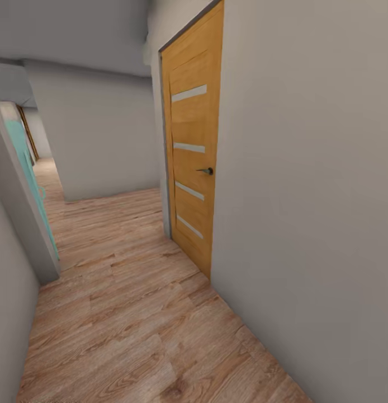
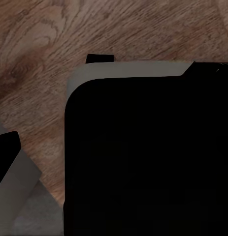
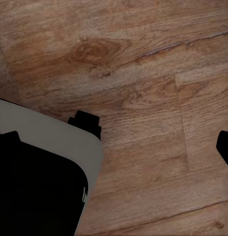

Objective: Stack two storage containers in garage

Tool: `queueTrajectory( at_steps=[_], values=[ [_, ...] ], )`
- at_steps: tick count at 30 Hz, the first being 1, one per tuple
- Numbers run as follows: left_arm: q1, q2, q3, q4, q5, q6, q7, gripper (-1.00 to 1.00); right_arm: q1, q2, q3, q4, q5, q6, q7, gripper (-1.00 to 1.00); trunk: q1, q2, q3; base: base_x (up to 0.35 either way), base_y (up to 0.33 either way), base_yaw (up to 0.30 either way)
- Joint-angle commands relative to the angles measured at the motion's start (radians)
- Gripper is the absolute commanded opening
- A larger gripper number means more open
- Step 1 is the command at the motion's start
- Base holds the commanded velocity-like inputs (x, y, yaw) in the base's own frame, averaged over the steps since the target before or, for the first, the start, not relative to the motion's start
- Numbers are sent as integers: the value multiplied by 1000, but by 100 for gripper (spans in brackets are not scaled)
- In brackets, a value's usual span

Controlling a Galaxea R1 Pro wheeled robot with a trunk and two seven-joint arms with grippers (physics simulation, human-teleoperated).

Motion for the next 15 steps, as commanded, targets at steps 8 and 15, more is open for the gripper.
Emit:
queueTrajectory(
  at_steps=[8,15],
  values=[
    [0,0,1,0,2,-3,0,100,-1,0,7,3,-11,-6,6,100,0,0,-1,191,0,272],
    [0,0,1,0,2,-3,0,100,-1,0,7,3,-10,-6,6,100,0,0,-1,191,0,272]
  ],
)
